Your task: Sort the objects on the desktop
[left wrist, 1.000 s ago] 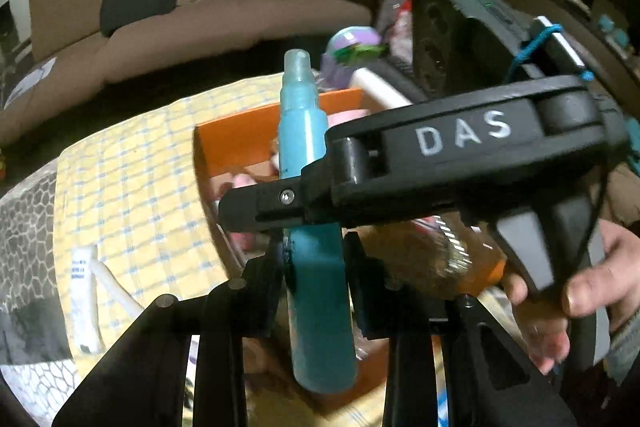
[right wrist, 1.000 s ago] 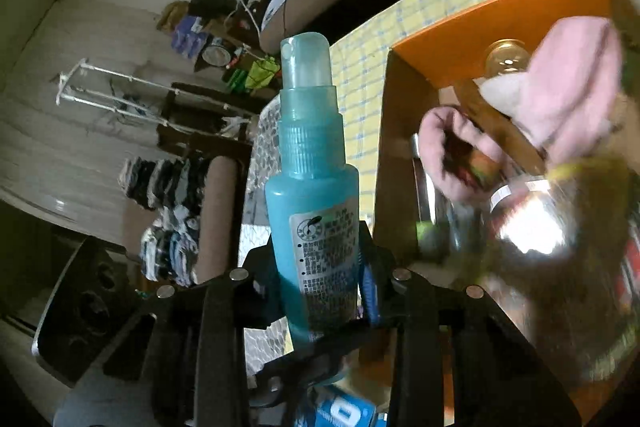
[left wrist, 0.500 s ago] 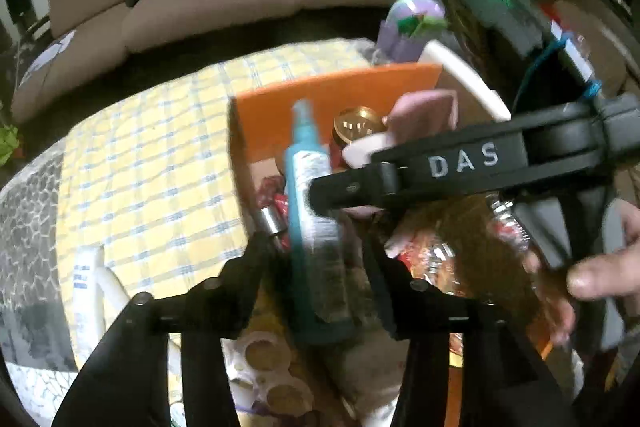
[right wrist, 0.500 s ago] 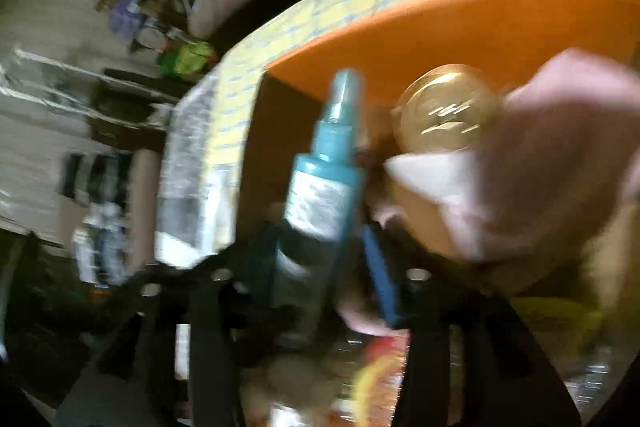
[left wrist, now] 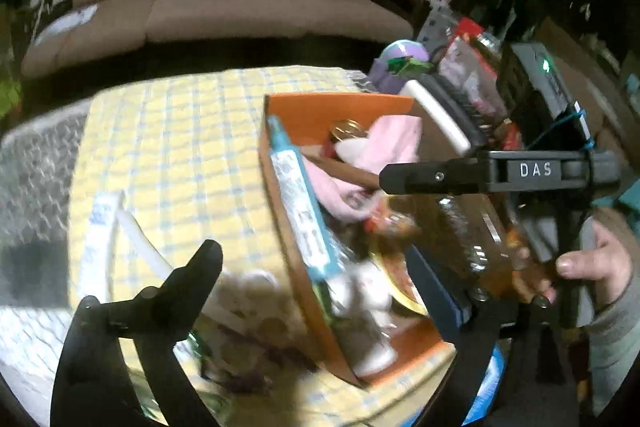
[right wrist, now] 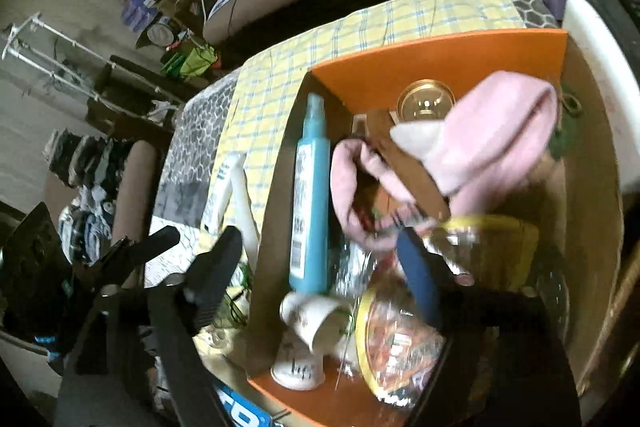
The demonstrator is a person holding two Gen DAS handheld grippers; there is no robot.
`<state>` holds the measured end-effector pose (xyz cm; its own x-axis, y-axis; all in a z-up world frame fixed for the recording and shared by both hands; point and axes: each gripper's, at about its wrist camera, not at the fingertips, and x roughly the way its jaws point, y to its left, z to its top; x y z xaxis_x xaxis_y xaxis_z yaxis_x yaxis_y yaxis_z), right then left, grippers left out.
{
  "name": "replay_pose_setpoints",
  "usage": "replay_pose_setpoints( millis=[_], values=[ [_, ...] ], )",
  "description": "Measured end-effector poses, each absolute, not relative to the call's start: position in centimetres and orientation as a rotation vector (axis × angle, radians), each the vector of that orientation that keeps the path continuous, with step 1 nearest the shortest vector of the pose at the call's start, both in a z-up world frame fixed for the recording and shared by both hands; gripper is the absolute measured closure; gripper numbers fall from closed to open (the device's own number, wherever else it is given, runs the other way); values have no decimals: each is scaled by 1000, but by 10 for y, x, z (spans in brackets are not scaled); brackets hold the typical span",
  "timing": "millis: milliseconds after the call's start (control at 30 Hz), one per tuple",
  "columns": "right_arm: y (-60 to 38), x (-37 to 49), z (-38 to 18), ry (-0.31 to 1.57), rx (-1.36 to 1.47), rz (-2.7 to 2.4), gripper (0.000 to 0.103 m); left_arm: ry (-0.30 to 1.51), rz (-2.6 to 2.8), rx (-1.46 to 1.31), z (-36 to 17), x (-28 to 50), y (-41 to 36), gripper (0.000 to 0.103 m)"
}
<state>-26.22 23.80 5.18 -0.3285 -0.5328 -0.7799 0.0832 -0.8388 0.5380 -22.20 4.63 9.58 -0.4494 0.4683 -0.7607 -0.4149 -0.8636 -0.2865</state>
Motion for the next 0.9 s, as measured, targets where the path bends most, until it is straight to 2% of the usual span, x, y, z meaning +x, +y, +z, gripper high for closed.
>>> replay_pose_setpoints(
  millis=[67,133,633,900],
  values=[
    [239,-249,54,-583,1529,-2223,10,-124,2300,-1249,94,-214,40,1],
    [241,-236,57,-558,1530,-2241,0,-148,2311,-1255,94,-205,35,0],
    [196,-132,118,-366,1404,-2343,0,-145,2407,-1203,133,-120,-12,0],
    [146,-91,128,-287,1301,-2327,0,-234,2531,-1227,113,-85,-88,0]
  ],
)
